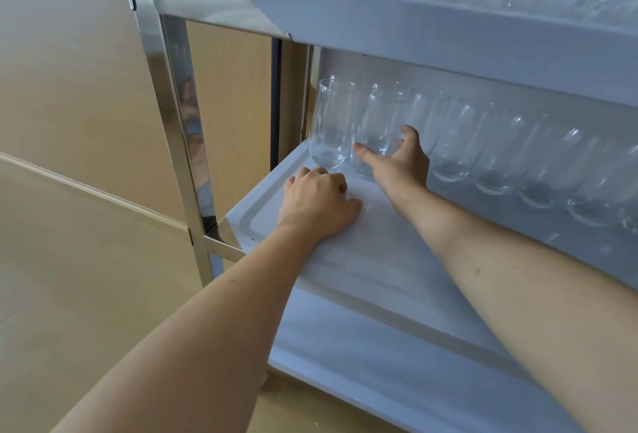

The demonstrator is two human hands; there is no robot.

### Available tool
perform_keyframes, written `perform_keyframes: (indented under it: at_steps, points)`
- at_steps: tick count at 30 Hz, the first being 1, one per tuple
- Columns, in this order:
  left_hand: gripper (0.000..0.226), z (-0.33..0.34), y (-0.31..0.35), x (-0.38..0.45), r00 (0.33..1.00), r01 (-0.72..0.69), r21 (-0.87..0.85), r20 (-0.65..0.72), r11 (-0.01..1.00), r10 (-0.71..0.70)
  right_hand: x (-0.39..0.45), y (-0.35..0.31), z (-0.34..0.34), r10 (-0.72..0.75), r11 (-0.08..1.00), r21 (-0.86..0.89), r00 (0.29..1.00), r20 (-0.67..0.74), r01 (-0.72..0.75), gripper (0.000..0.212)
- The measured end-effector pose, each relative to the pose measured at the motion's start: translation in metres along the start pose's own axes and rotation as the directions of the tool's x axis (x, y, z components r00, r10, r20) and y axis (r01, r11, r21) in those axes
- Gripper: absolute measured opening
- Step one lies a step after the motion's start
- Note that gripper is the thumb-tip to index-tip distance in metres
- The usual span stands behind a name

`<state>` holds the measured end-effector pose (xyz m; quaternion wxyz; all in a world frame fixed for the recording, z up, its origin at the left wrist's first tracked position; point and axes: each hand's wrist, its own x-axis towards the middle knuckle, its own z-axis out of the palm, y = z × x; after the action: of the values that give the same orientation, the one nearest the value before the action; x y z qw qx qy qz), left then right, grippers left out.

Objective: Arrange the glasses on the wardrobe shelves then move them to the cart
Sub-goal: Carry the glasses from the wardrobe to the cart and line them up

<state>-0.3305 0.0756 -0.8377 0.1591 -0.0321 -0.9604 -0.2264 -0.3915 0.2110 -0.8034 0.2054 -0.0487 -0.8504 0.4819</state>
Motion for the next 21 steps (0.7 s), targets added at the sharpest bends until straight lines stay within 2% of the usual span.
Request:
perform_keyframes:
  at_steps: [5, 9, 11, 13, 18, 21]
  points:
    - [0.04, -0.003, 0.006, -0.006, 1.0, 0.002, 0.036, 0.021, 0.999, -0.003, -0.021, 0.012, -0.023, 0.04, 0.973, -0.229, 0.996, 0.082, -0.02, 0.084]
    - [0.038, -0.013, 0.014, -0.01, 0.999, 0.029, -0.03, 0.022, 0.999, -0.028, -0.039, 0.021, -0.05, -0.031, 0.93, -0.358, 0.987, 0.158, 0.087, 0.074]
    - [0.037, -0.018, 0.017, -0.01, 0.999, 0.032, -0.07, -0.03, 0.997, -0.034, -0.045, 0.026, -0.062, -0.071, 0.908, -0.394, 0.979, 0.193, 0.143, 0.073]
    - [0.04, -0.019, 0.022, -0.012, 0.999, 0.009, -0.042, -0.051, 0.999, -0.011, -0.049, 0.03, -0.071, -0.099, 0.89, -0.416, 0.97, 0.222, 0.186, 0.073]
    - [0.048, -0.023, 0.038, -0.02, 1.0, -0.003, -0.008, -0.019, 1.0, 0.003, -0.067, 0.025, -0.081, -0.122, 0.851, -0.457, 0.943, 0.31, 0.26, 0.074]
    - [0.049, -0.036, 0.045, -0.033, 0.998, 0.054, -0.031, 0.02, 0.998, -0.054, -0.088, 0.017, -0.086, -0.058, 0.835, -0.491, 0.928, 0.368, 0.247, 0.073]
